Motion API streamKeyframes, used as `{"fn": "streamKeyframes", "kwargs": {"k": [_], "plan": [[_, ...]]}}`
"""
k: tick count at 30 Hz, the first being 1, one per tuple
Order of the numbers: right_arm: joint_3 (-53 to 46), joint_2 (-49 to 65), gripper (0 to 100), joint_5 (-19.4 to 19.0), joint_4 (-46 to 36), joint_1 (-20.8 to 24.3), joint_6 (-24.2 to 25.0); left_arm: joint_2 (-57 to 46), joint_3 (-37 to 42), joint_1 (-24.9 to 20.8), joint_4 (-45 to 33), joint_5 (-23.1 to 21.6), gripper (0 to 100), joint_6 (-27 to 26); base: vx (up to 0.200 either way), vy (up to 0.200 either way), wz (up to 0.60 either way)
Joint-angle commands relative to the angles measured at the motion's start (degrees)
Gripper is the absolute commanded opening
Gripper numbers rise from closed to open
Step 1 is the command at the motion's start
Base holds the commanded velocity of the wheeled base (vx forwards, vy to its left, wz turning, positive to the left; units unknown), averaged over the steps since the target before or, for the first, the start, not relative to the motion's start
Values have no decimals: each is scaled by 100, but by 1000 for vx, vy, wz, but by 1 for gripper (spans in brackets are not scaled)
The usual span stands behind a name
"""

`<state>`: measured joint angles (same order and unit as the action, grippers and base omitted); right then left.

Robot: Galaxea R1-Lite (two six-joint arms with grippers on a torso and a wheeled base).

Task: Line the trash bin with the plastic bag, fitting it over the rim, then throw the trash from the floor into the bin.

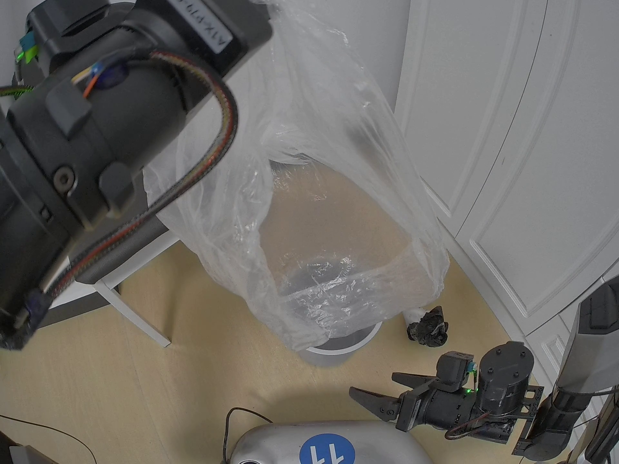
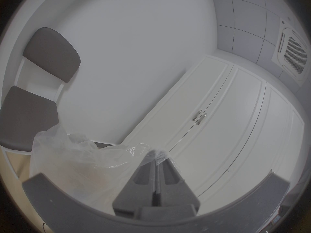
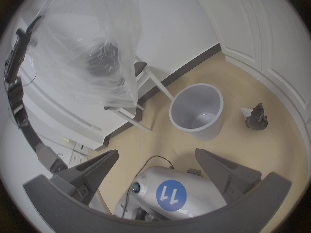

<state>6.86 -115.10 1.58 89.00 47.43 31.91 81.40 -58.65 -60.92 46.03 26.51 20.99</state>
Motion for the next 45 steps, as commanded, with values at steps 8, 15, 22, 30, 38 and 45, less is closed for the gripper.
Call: {"fn": "streamKeyframes", "kwargs": {"k": [8,15,22,30,38,45], "plan": [[535,322,100,263,100,-68,1010,43,47,-149,213,20,0,-51,0,0,0],[773,313,100,272,100,29,1379,192,38,-456,477,100,0,-51,0,0,0],[1256,-21,100,316,100,179,1396,465,29,-570,741,293,0,-78,0,0,0],[1379,-74,100,545,100,82,1405,421,29,-623,934,319,0,-95,0,0,0],[1353,-241,100,553,100,152,1396,368,29,-597,1004,319,0,-192,0,0,0],[1309,-364,100,562,100,205,1396,386,20,-527,1154,302,0,-192,0,0,0]]}}
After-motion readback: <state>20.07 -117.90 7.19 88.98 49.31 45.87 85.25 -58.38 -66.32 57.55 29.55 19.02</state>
